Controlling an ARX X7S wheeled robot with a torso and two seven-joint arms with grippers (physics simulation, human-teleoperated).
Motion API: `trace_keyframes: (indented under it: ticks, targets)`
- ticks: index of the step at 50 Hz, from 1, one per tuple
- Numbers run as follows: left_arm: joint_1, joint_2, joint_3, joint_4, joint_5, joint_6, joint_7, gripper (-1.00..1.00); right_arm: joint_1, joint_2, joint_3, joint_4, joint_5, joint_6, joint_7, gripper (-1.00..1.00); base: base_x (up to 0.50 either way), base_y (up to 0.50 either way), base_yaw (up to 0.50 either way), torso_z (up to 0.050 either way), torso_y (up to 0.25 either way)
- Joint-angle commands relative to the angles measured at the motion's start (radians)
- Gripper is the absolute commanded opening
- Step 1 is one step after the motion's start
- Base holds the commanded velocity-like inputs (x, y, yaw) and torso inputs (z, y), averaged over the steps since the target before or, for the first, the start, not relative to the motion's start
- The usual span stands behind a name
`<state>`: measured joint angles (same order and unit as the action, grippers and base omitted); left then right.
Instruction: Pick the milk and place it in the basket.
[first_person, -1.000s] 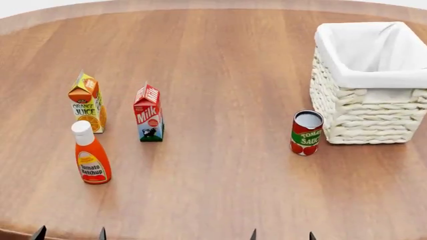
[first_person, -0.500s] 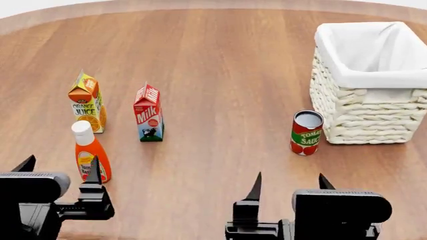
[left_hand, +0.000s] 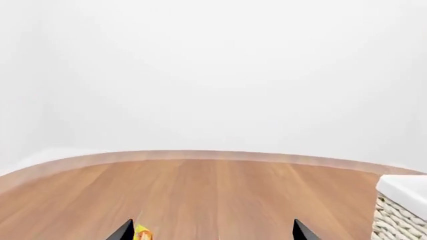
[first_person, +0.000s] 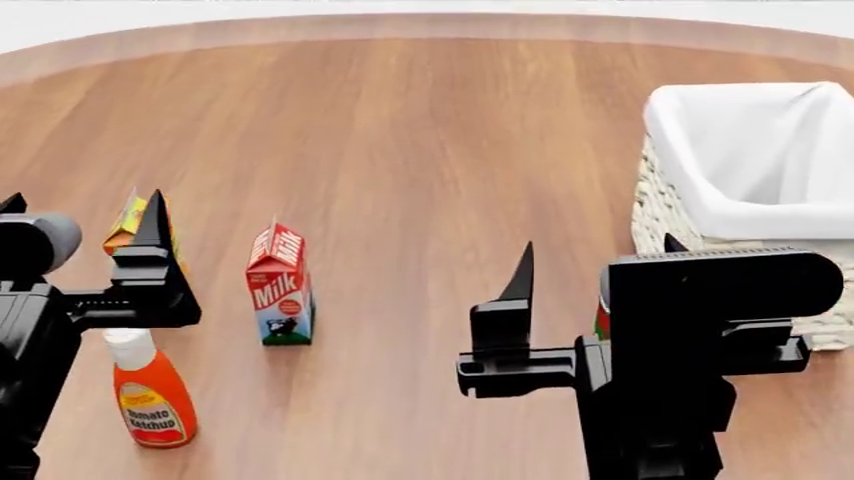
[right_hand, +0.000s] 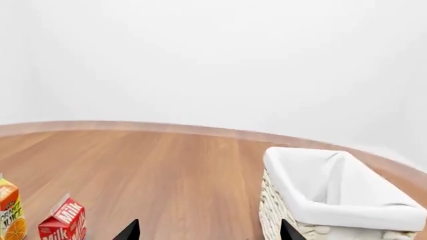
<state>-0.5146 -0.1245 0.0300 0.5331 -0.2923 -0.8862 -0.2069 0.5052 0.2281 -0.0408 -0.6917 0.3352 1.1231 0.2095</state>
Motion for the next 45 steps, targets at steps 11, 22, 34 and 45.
trace_keyframes:
  ticks: [11,22,34,45]
  targets:
    - [-0.021,-0.019,0.006,0.007,-0.016,-0.005,-0.016,1.00,0.028,0.010,-0.015,0.003,0.015,0.025,0.006,1.00,0.50,0.00,0.00,0.000,0.000]
    - [-0.035,-0.024,0.006,0.015,-0.026,-0.013,-0.027,1.00,0.039,0.013,-0.015,0.003,0.025,0.033,0.007,1.00,0.50,0.00,0.00,0.000,0.001]
    - [-0.039,-0.031,0.009,0.004,-0.032,0.000,-0.032,1.00,0.050,0.017,-0.032,0.017,0.027,0.032,0.010,1.00,0.50,0.00,0.00,0.000,0.001]
    - [-0.031,-0.038,0.016,-0.003,-0.036,0.012,-0.035,1.00,0.045,0.019,-0.038,0.026,0.031,0.021,0.010,1.00,0.50,0.00,0.00,0.000,0.001]
